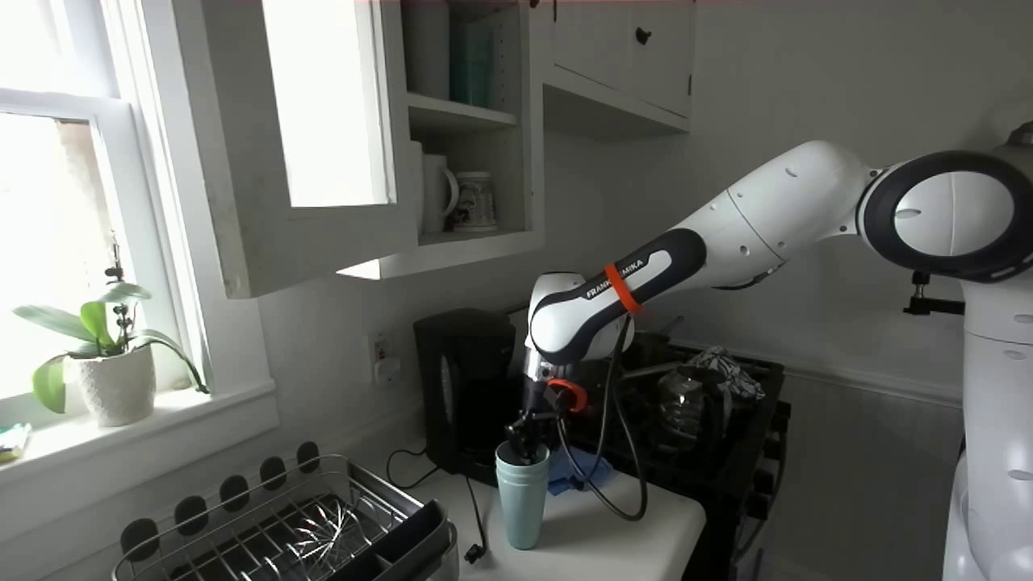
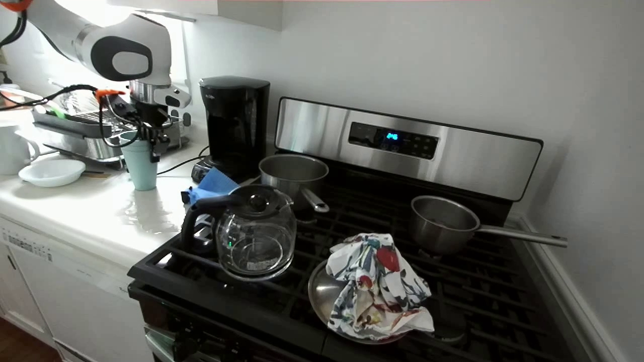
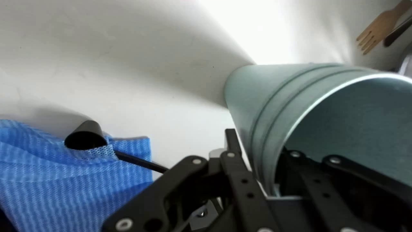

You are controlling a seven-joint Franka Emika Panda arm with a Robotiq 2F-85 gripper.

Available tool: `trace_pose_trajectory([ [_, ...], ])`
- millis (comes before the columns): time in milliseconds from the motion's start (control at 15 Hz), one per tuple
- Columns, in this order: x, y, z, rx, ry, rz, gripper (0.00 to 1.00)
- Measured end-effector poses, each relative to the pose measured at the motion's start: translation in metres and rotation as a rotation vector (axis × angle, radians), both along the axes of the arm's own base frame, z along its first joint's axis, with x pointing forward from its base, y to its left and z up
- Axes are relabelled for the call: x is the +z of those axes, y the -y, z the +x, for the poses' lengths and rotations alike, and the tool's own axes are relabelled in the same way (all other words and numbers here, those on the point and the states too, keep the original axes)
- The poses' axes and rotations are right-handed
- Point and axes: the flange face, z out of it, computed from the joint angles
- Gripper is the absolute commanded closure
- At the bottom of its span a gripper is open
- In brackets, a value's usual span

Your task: Stack up the three grey cups and then turn them over

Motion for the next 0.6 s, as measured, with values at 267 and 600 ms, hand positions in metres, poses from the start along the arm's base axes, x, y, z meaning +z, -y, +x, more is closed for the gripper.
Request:
trace_pose_trajectory([
  [267,0.002,0.008,0.002,0.022,0.011,-0.032,0.98],
  [600,0.015,0.012,-0.005,0.163,0.022,-0.241,0.98],
])
